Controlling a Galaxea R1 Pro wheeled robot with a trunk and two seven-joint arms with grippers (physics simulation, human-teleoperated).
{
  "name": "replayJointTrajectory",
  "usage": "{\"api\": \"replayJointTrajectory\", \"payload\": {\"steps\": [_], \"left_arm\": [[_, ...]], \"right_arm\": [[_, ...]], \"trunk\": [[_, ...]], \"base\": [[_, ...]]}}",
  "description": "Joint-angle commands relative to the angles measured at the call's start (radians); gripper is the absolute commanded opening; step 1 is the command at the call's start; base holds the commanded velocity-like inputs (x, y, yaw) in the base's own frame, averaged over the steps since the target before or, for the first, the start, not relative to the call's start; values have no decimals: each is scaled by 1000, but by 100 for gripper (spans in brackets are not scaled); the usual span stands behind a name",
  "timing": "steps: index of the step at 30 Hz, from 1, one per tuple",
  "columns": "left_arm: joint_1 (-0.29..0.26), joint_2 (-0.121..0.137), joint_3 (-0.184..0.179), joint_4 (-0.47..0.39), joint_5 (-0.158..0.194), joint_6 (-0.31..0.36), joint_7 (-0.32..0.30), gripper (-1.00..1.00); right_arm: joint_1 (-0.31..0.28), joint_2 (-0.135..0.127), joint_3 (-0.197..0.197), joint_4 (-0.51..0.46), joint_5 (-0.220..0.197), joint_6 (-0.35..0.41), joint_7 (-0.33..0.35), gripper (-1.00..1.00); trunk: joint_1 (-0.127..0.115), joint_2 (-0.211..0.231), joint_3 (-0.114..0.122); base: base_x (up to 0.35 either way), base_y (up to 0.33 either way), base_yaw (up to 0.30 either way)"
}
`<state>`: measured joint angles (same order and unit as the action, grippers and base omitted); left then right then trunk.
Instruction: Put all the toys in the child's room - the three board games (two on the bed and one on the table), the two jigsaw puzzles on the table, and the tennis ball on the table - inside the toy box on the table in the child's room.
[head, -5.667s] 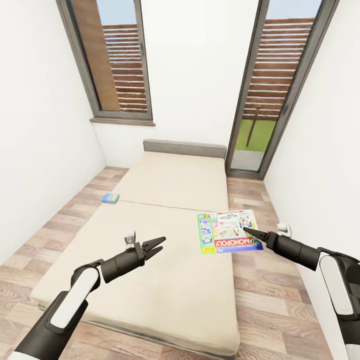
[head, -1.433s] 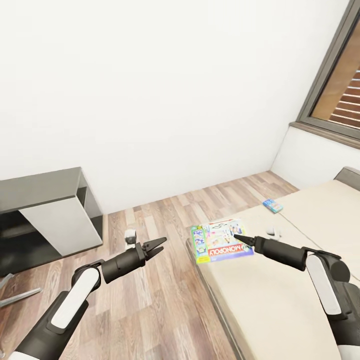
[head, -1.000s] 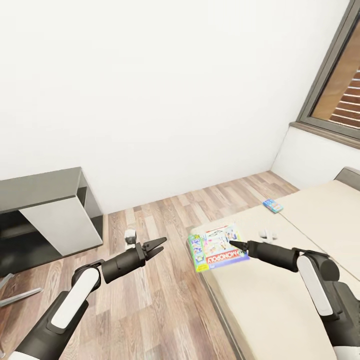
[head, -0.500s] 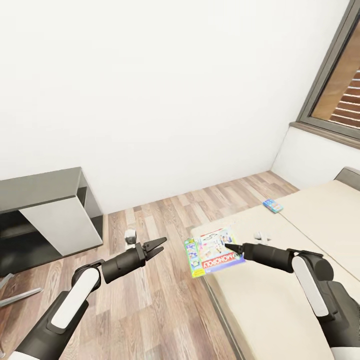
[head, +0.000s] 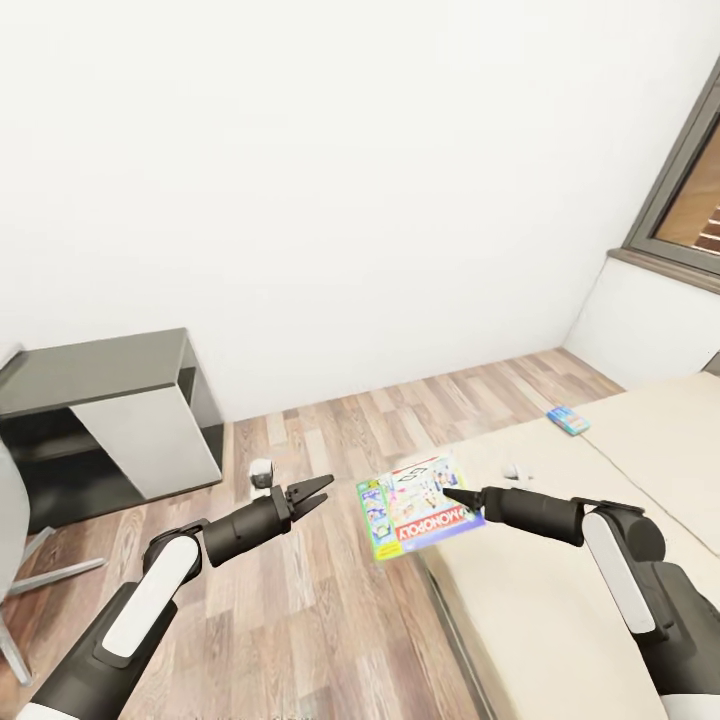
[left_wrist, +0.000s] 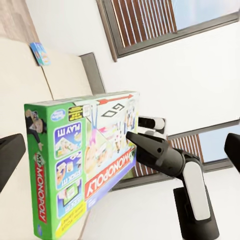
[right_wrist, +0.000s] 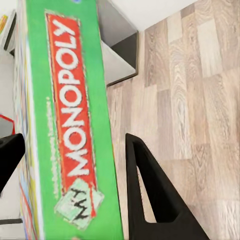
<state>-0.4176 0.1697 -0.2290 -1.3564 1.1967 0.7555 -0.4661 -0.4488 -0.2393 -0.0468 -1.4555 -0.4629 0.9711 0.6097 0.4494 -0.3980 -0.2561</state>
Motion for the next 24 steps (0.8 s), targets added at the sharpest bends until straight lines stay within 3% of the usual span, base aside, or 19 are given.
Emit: {"api": "replayJointTrajectory", "payload": {"steps": [1,24], "left_arm": [[-1,1,-1,0,4,4,0,100],[-1,1,0,0,4,4,-1,100]], "right_arm": [[-1,0,-1,-1,-1,7,6,-100],[-1,0,-1,0,1,7,14,-100]], "trunk": [[1,-2,-2],[1,-2,-2]], "base": [[0,0,256],[0,0,285]]}}
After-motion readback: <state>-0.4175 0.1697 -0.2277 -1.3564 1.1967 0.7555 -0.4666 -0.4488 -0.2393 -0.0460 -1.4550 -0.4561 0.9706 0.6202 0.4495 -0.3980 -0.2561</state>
